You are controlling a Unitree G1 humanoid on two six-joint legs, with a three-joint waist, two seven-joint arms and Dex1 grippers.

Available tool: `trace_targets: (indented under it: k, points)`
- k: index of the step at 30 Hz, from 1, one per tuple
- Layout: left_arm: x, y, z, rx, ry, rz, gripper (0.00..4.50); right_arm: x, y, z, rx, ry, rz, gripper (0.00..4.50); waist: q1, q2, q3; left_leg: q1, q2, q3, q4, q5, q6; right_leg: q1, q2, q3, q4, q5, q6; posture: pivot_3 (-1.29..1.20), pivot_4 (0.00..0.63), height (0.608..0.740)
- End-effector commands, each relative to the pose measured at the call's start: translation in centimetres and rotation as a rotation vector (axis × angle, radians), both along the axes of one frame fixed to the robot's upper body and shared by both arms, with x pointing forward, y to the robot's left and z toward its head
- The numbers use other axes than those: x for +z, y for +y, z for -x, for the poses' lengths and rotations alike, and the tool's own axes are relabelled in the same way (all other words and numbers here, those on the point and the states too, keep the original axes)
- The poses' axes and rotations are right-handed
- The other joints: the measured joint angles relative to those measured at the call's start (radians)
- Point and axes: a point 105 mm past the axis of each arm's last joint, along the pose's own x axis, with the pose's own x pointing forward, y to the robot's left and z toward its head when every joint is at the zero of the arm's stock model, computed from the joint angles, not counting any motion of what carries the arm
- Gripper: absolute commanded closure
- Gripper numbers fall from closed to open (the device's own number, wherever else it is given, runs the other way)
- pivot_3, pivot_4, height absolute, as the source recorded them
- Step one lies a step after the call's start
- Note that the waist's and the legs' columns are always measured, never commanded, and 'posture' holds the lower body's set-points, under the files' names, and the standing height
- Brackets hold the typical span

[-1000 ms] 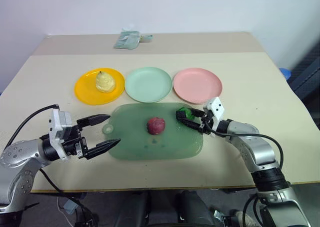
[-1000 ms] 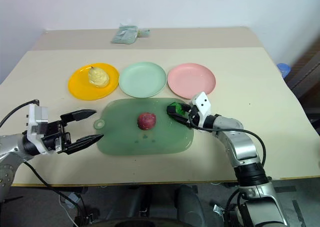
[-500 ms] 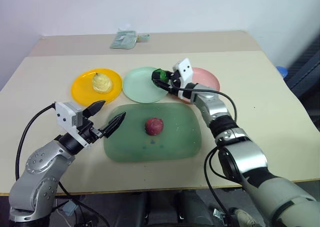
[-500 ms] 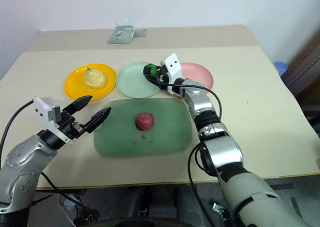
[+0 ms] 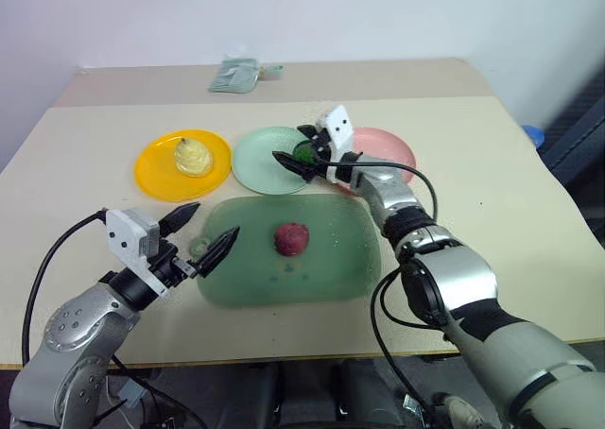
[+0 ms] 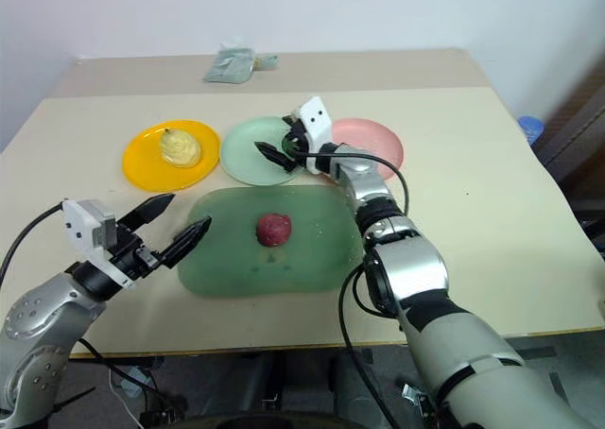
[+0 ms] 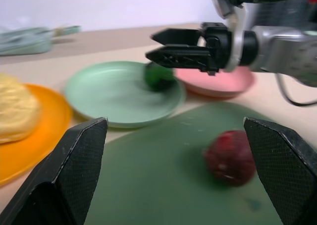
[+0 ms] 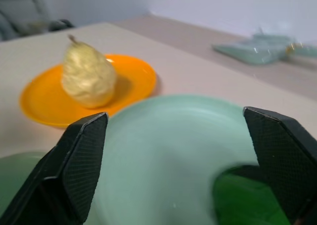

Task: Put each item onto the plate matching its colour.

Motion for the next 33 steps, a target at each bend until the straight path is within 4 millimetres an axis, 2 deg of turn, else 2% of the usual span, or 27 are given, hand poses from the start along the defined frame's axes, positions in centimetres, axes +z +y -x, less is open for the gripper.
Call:
trace_targets:
  k: [1,3,6,10,15,23,33]
  points:
    - [0.9,0.1,1.1,-0.094,-0.042,-0.008,0.00,0.9,-1.5,1.9,0.065,-0.032,-0.026,0.02,-0.002,0.000,0.000,0.000,0.000,0.000,0.000,0.000,0.000,0.000,0.000,0.000,0.000,0.000,0.000,0.00,0.150,0.740]
    - [0.2,0.7,1.9,-0.182,-0.009,-0.045,0.00,-0.3,-3.2,5.0,0.099,0.014,-0.021,0.02,0.000,0.001,0.000,0.000,0.000,0.000,-0.001,-0.001,0.002,0.000,0.000,0.000,0.000,0.000,0.000,0.00,0.150,0.740]
    - [-0.3,1.5,2.7,-0.258,0.022,-0.071,0.00,-1.1,-4.0,8.8,0.138,0.083,-0.015,0.02,0.000,0.003,0.001,0.000,0.000,0.000,-0.002,-0.003,0.004,-0.001,0.000,0.000,0.000,0.000,-0.001,0.00,0.150,0.740]
    - [-0.5,2.4,2.7,-0.316,0.045,-0.094,0.00,-1.7,-4.1,11.8,0.160,0.163,-0.017,0.02,-0.005,0.005,0.001,0.001,0.001,0.000,-0.002,-0.003,0.005,-0.001,0.000,0.001,0.000,0.000,-0.002,0.00,0.150,0.740]
    - [-0.2,2.0,2.2,-0.356,0.043,-0.107,0.00,-2.3,-3.0,12.5,0.178,0.207,-0.011,0.02,0.003,0.004,0.001,0.002,0.001,0.000,-0.002,-0.003,0.005,0.001,0.000,0.000,-0.001,0.000,-0.003,0.00,0.150,0.740]
    - [0.1,1.9,2.9,-0.374,0.041,-0.130,0.00,-4.2,-0.9,11.1,0.219,0.261,0.010,0.02,-0.002,0.004,0.001,0.001,0.001,0.000,-0.002,-0.003,0.006,0.000,-0.001,0.000,-0.001,0.000,-0.002,0.00,0.150,0.740]
    - [0.5,1.8,3.4,-0.373,0.047,-0.147,0.00,-7.1,0.6,11.0,0.277,0.309,0.056,0.02,0.001,0.004,0.001,0.001,0.001,0.000,-0.002,-0.003,0.006,0.000,-0.001,0.000,-0.001,0.000,-0.002,0.00,0.150,0.740]
